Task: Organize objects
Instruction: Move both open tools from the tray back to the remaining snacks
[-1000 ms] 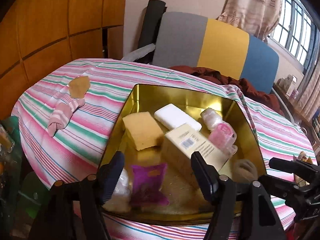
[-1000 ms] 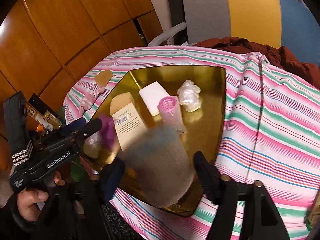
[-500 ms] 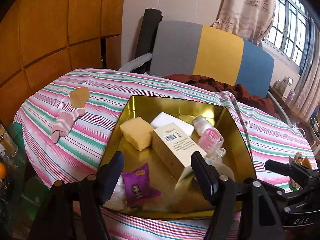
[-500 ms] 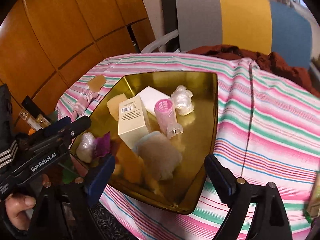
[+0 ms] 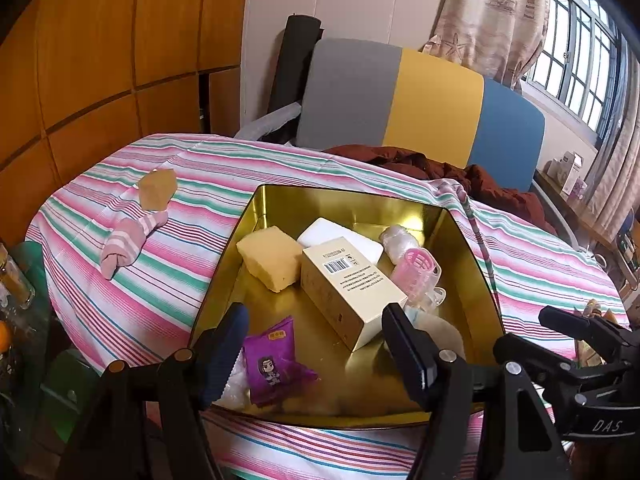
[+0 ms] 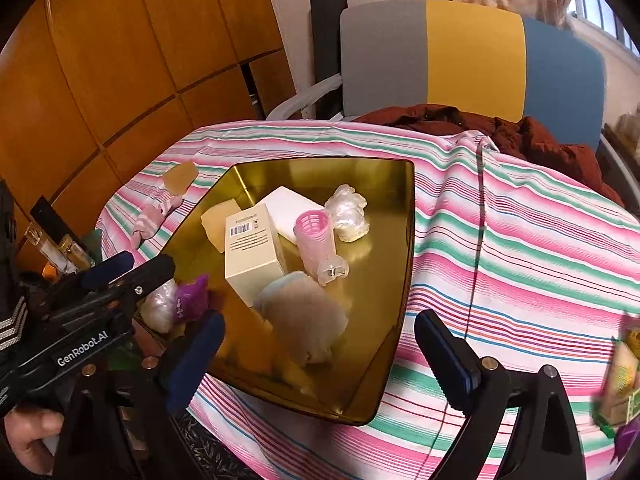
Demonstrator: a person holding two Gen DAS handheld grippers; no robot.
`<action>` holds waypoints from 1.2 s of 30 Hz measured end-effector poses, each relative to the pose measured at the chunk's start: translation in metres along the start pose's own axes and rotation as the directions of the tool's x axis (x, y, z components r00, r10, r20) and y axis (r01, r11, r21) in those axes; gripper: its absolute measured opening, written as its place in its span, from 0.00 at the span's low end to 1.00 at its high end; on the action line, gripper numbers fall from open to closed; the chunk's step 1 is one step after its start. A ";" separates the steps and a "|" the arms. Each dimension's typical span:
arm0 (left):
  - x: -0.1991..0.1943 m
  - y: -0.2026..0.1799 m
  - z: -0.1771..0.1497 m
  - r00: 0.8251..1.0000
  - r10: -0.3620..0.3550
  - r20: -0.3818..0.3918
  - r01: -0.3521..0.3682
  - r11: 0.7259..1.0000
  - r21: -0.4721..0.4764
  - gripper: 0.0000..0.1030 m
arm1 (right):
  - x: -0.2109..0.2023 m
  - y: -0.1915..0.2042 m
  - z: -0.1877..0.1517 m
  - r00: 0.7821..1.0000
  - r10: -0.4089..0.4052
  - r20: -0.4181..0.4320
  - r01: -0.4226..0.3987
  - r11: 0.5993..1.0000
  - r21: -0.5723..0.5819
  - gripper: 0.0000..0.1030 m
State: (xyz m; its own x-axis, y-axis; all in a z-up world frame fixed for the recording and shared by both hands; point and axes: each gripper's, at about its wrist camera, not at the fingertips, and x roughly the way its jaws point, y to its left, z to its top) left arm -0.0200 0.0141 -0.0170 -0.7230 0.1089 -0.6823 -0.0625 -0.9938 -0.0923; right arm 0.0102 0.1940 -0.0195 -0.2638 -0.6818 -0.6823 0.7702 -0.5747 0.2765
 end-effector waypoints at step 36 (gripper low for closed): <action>-0.003 -0.118 -0.004 0.948 -0.304 -0.093 0.318 0.908 0.274 0.69 | -0.071 -0.146 -0.033 0.957 -0.288 0.023 0.273 0.928 0.253 1.00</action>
State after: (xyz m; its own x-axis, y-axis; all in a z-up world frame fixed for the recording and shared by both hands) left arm -0.0078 0.1309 -0.0069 -0.6029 0.4073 -0.6860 -0.4747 -0.8742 -0.1019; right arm -0.0643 0.3411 -0.0341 -0.4876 -0.4976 -0.7174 0.4957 -0.8342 0.2417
